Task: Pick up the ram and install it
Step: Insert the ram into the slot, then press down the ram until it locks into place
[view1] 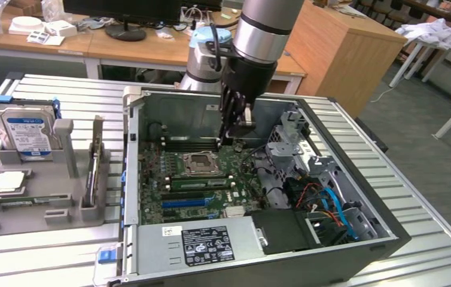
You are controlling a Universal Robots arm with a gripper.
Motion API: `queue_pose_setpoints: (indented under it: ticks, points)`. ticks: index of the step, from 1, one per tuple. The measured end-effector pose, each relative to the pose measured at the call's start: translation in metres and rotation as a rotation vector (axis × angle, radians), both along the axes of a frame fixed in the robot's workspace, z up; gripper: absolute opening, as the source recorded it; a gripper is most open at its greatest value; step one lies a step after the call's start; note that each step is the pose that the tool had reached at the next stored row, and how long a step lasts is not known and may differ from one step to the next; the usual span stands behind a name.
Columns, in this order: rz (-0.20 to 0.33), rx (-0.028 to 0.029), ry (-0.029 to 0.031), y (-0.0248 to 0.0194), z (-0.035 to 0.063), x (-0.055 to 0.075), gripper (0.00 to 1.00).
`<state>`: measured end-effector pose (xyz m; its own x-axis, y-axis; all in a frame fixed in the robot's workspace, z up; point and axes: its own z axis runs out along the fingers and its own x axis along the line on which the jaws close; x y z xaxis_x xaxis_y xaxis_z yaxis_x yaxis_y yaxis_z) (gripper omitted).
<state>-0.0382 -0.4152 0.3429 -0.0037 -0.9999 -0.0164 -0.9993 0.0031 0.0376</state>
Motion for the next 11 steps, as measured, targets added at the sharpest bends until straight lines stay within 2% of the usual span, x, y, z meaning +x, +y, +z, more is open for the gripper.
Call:
queue_pose_setpoints:
  ticks: [5,11]
  points:
    - [0.000,0.0005,-0.0003,0.0000,0.0056,0.0000,0.25]
    - [0.000,0.0005,-0.0010,0.0000,0.0057,0.0000,0.25]
